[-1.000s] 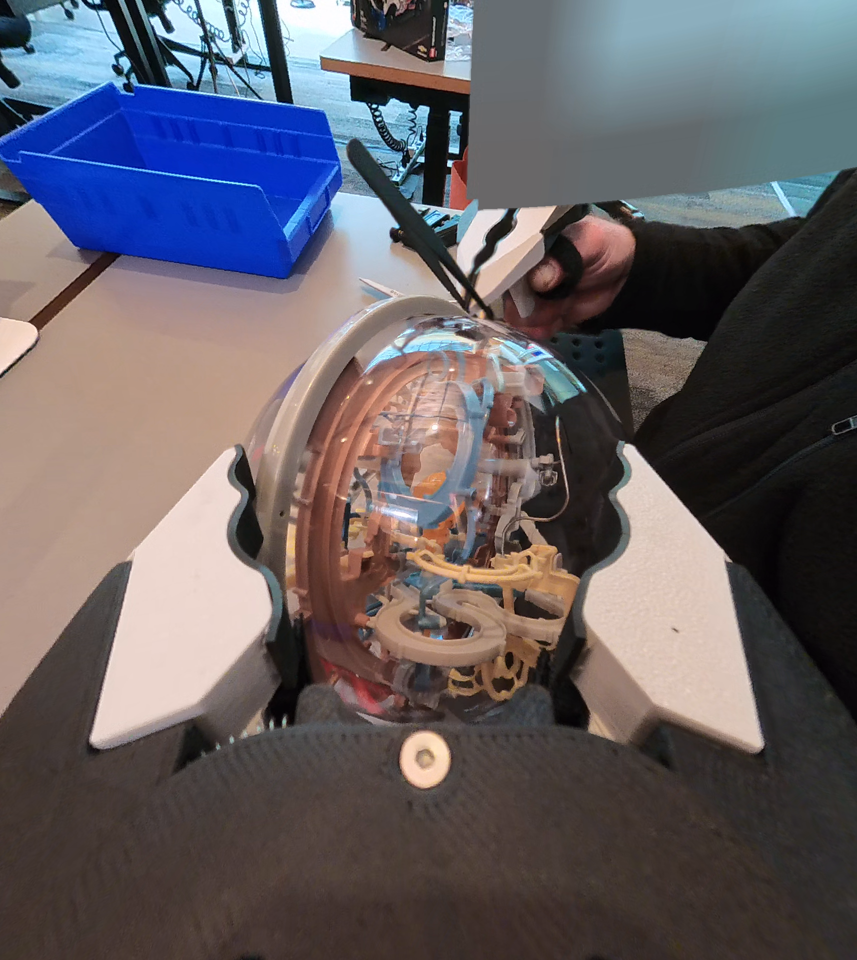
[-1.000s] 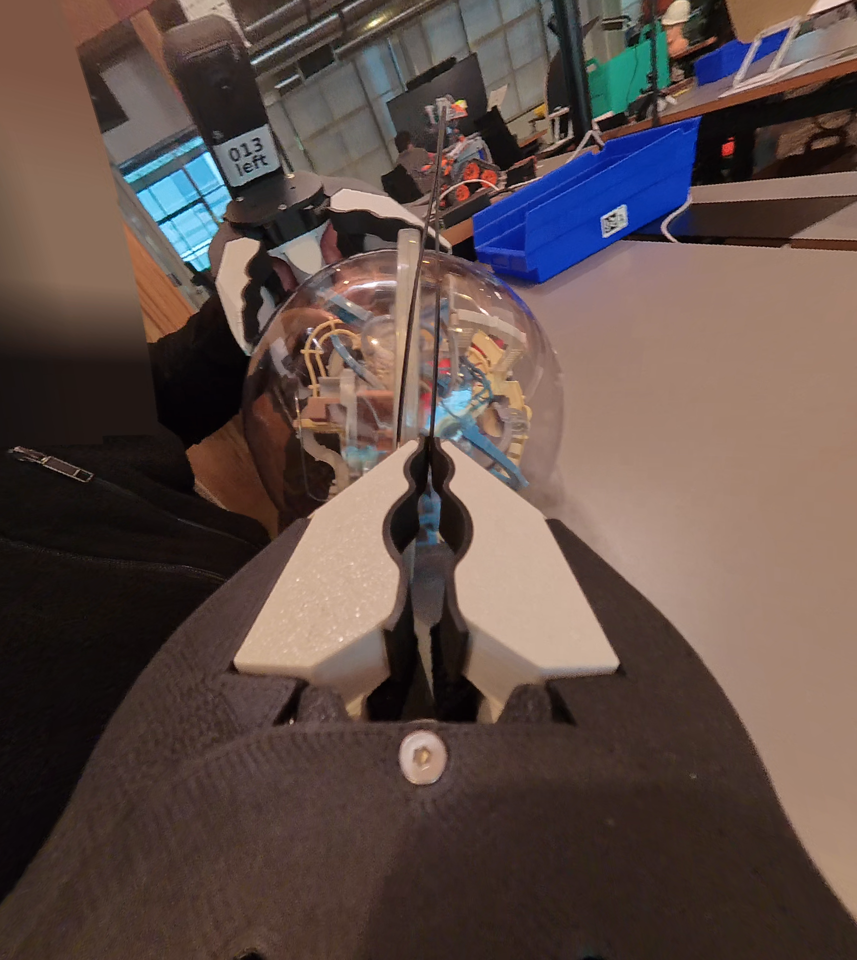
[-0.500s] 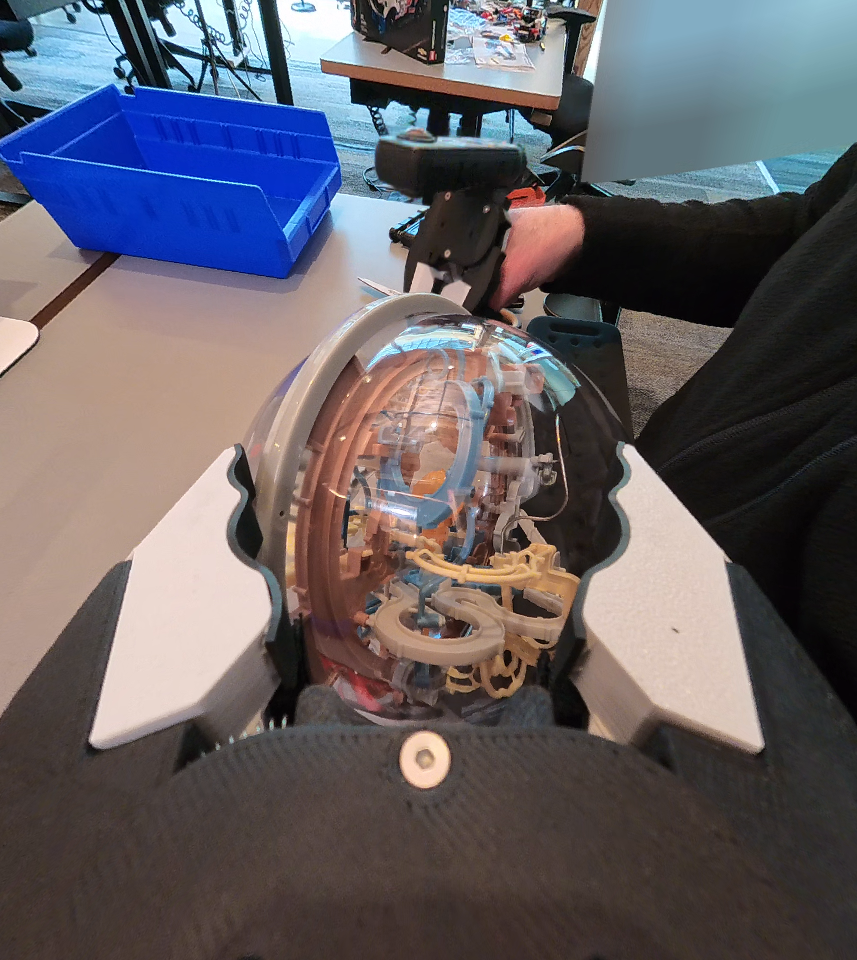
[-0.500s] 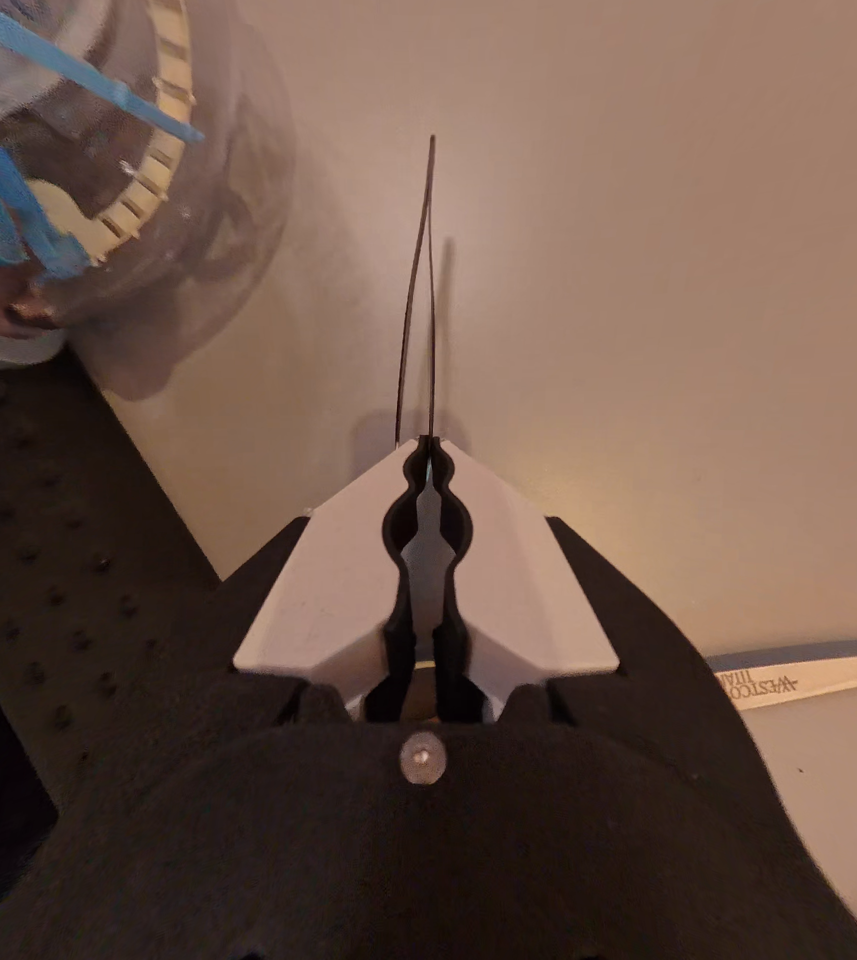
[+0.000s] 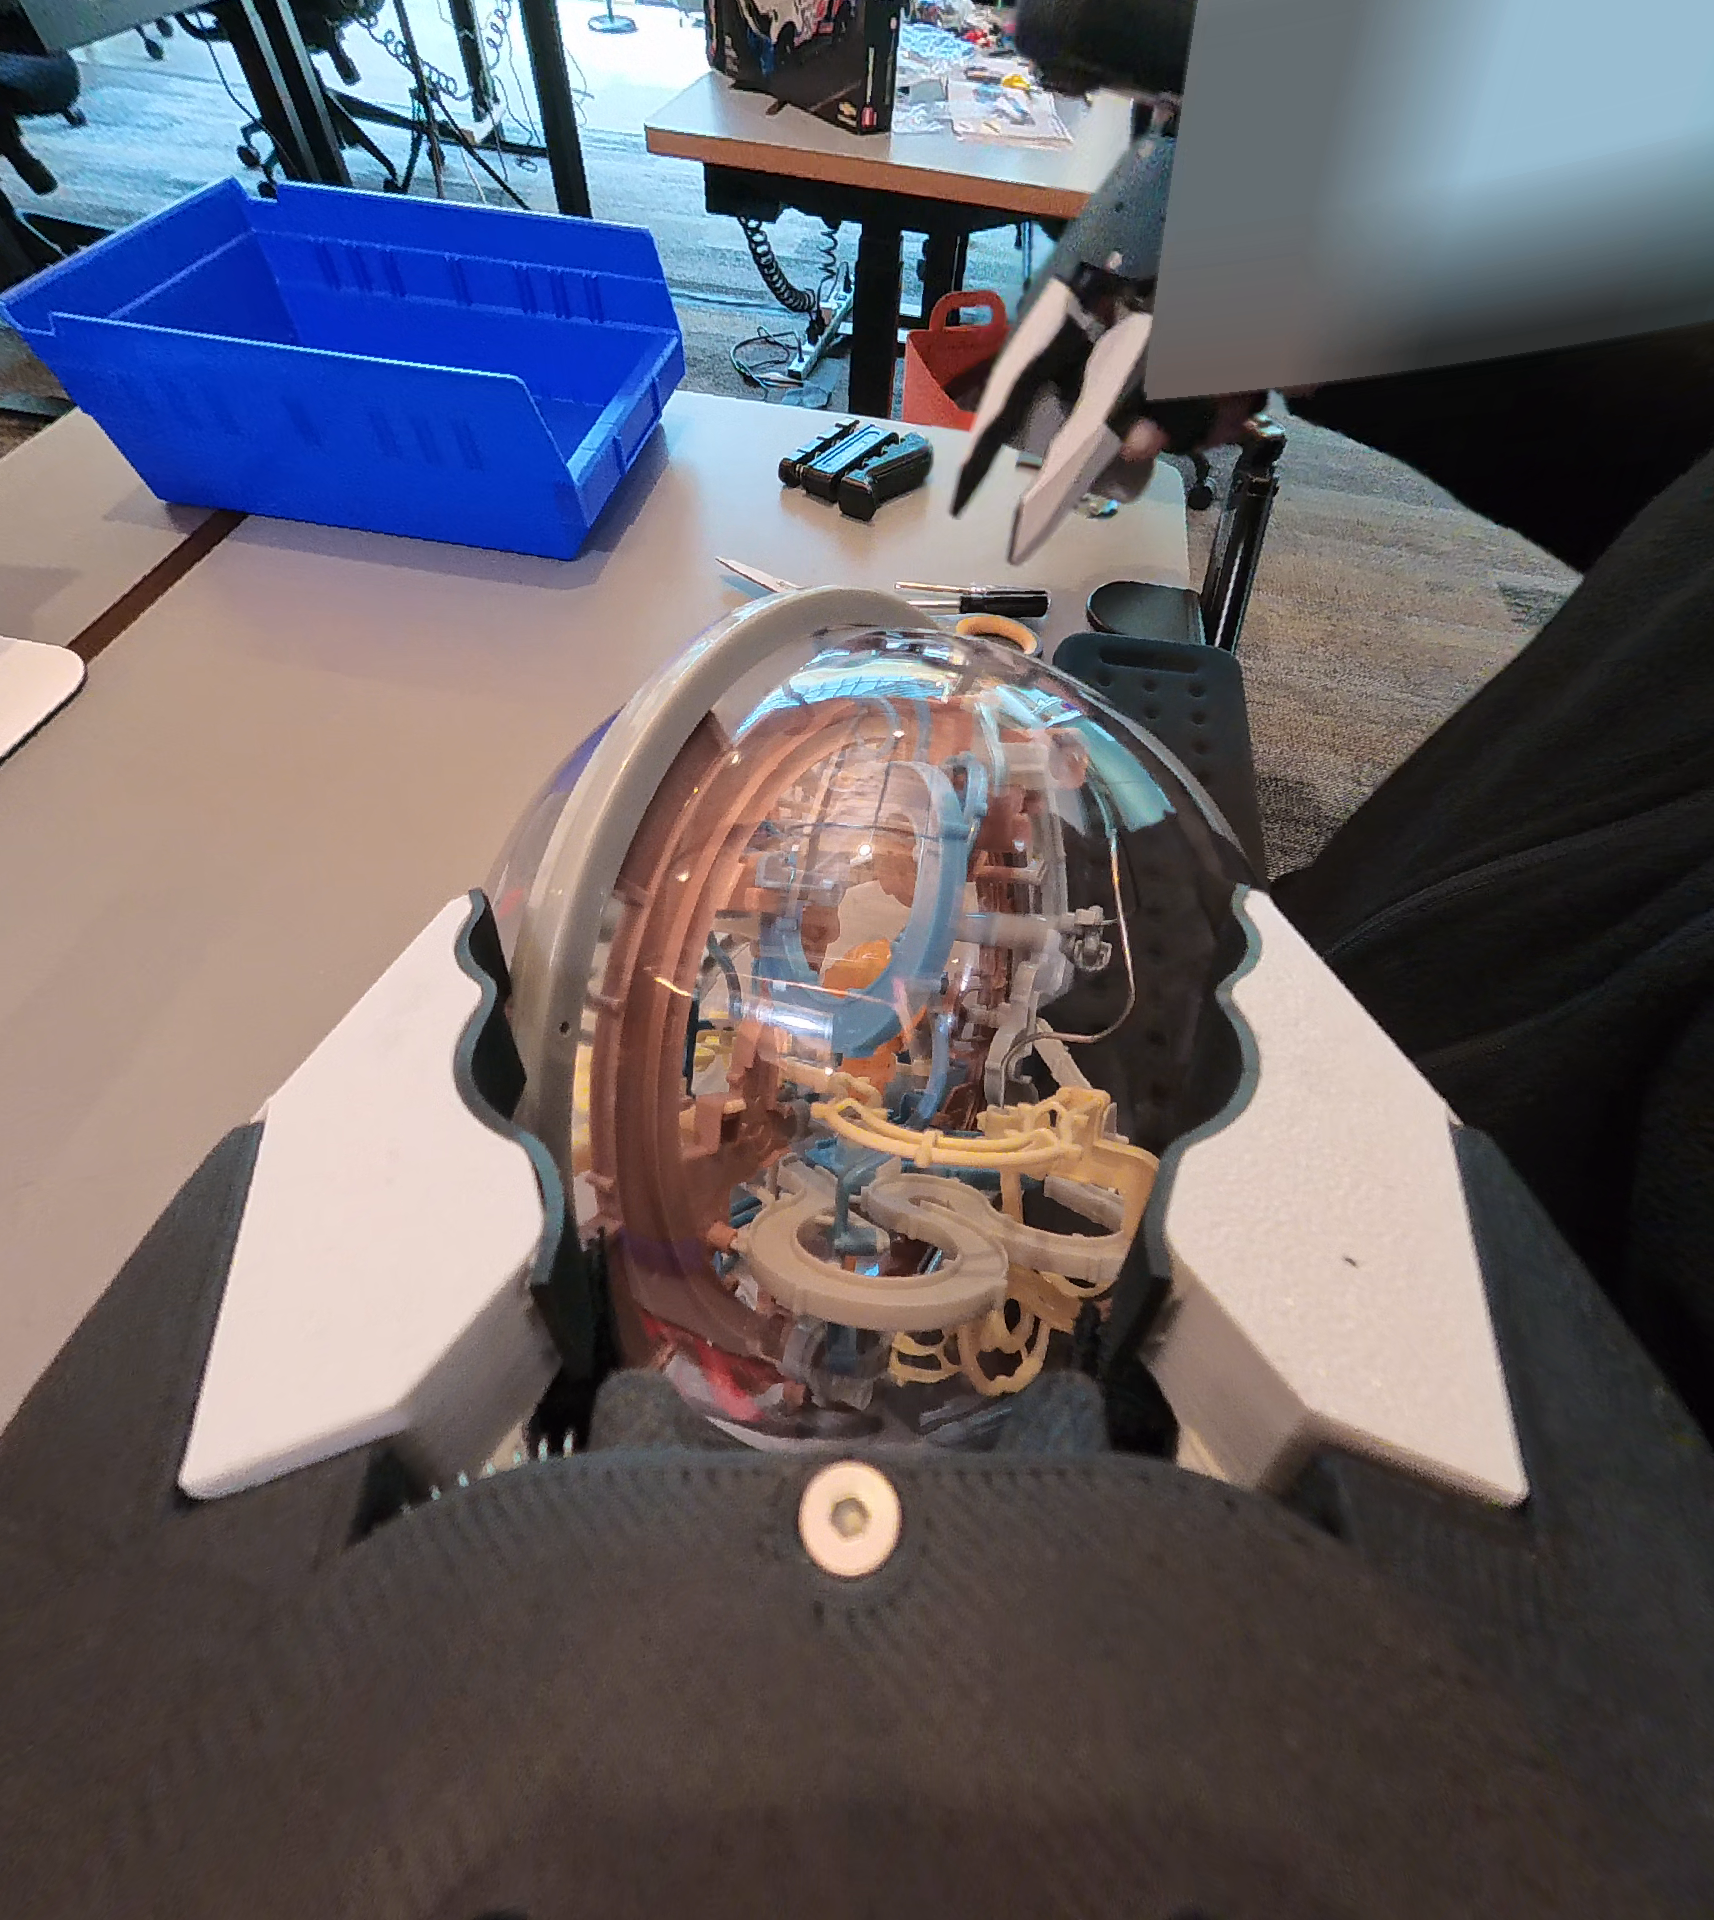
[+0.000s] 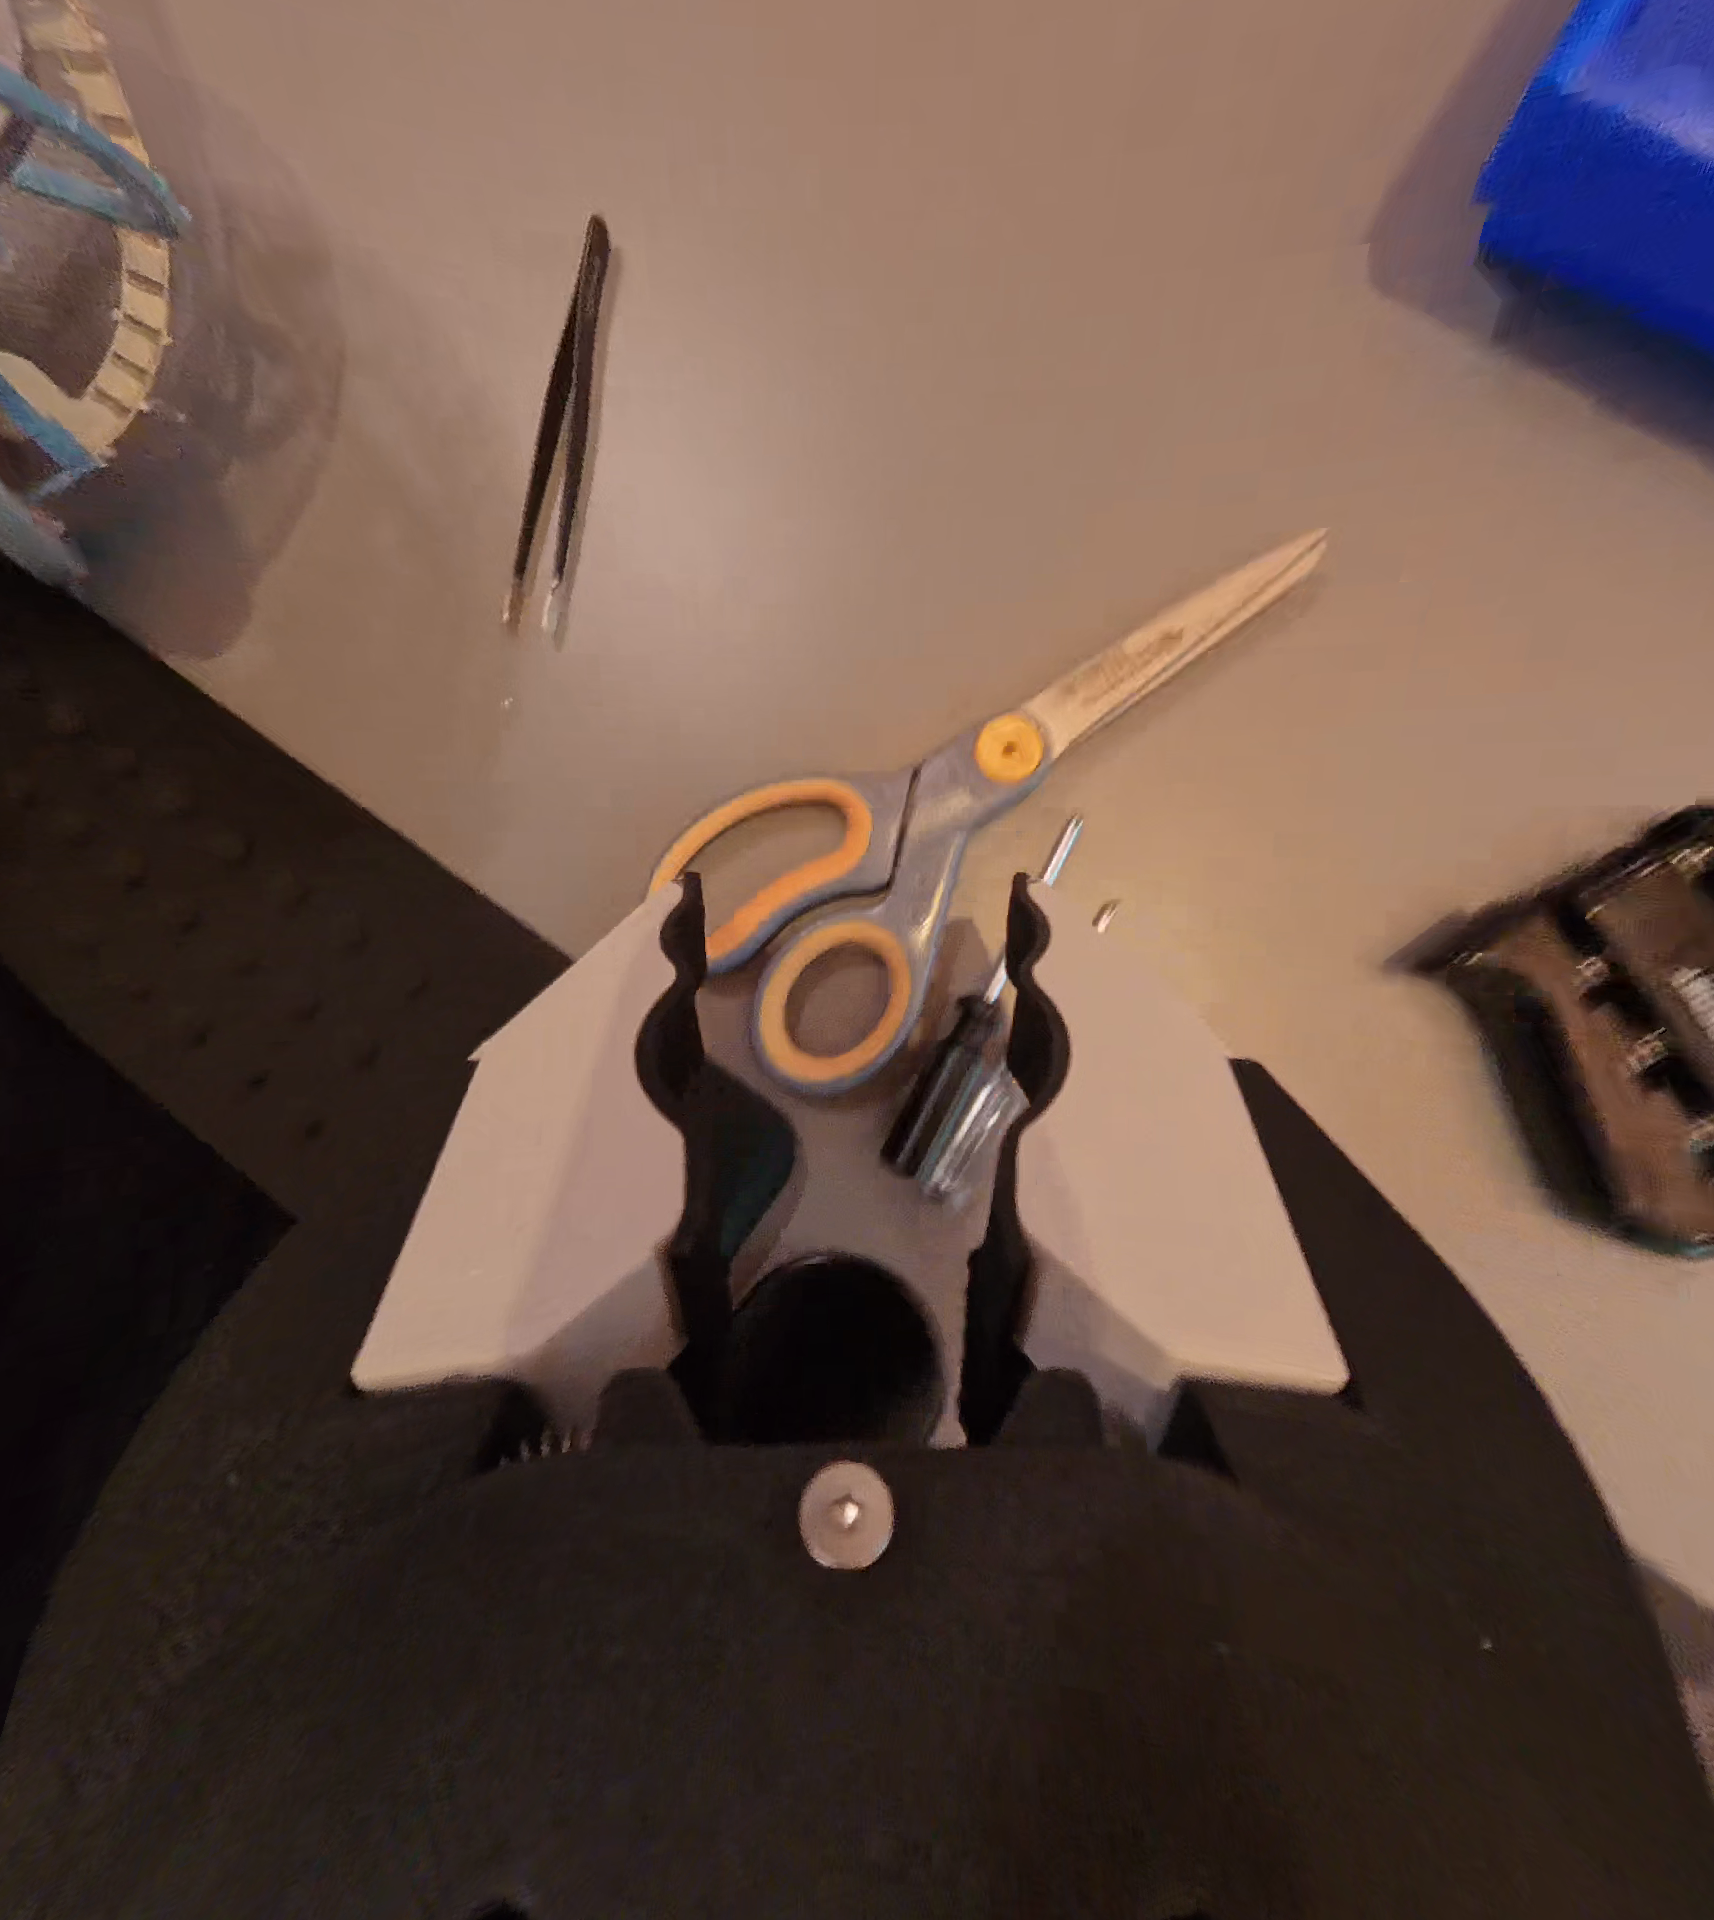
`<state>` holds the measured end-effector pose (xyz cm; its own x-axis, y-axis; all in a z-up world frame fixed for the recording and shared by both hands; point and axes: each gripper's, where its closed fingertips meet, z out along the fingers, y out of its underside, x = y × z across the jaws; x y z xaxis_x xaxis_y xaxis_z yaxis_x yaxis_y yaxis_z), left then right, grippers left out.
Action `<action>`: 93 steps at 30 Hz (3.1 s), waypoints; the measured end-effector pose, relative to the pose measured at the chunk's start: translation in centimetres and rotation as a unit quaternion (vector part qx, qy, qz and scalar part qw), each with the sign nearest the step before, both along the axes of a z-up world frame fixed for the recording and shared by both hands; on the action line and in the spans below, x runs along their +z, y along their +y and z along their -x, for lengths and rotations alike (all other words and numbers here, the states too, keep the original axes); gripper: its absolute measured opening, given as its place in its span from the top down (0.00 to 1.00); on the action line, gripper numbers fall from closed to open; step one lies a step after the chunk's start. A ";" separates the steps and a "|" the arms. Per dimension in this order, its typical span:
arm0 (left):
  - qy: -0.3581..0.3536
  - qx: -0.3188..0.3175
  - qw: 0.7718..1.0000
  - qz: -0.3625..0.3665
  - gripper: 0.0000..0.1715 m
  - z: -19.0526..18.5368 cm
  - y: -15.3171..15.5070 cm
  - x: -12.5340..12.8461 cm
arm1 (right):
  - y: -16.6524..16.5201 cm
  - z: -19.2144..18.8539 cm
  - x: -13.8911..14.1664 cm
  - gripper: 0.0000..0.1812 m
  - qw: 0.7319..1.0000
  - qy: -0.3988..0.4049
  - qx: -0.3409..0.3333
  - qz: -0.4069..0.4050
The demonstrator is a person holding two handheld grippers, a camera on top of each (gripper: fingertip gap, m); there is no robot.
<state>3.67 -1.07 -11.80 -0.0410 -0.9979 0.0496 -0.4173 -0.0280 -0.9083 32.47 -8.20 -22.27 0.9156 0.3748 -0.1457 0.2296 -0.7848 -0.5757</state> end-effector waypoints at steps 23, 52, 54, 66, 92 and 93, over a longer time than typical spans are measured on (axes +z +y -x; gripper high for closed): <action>-0.010 0.052 0.998 0.022 0.25 2.5 0.8 -0.2 | 1.8 3.4 -5.5 1.00 0.998 -0.059 -0.018 0.029; -0.026 0.065 0.997 0.026 0.27 4.1 1.2 -0.2 | 3.8 3.4 -3.9 0.88 0.996 -0.076 -0.019 0.050; -0.028 0.064 0.997 0.026 0.27 4.1 1.2 -0.2 | 3.7 3.7 -3.8 0.87 0.996 -0.068 -0.037 0.045; -0.036 0.066 0.997 0.030 0.27 4.1 1.2 -0.2 | 4.4 2.2 -6.8 0.86 0.990 -0.089 -0.092 0.064; 0.026 0.057 0.983 -0.174 0.36 1.1 3.0 6.8 | 3.8 4.4 -2.4 0.88 0.995 0.071 -0.032 -0.066; 0.043 0.039 0.978 -0.202 0.37 -0.3 2.7 7.0 | 3.6 4.6 -2.3 0.88 0.993 0.091 -0.034 -0.066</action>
<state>3.93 1.64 -4.79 0.0228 -0.9369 -0.3489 -0.5028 0.2909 -0.8140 27.90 -4.58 -24.57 0.9022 0.3401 -0.2654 0.0614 -0.7101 -0.7014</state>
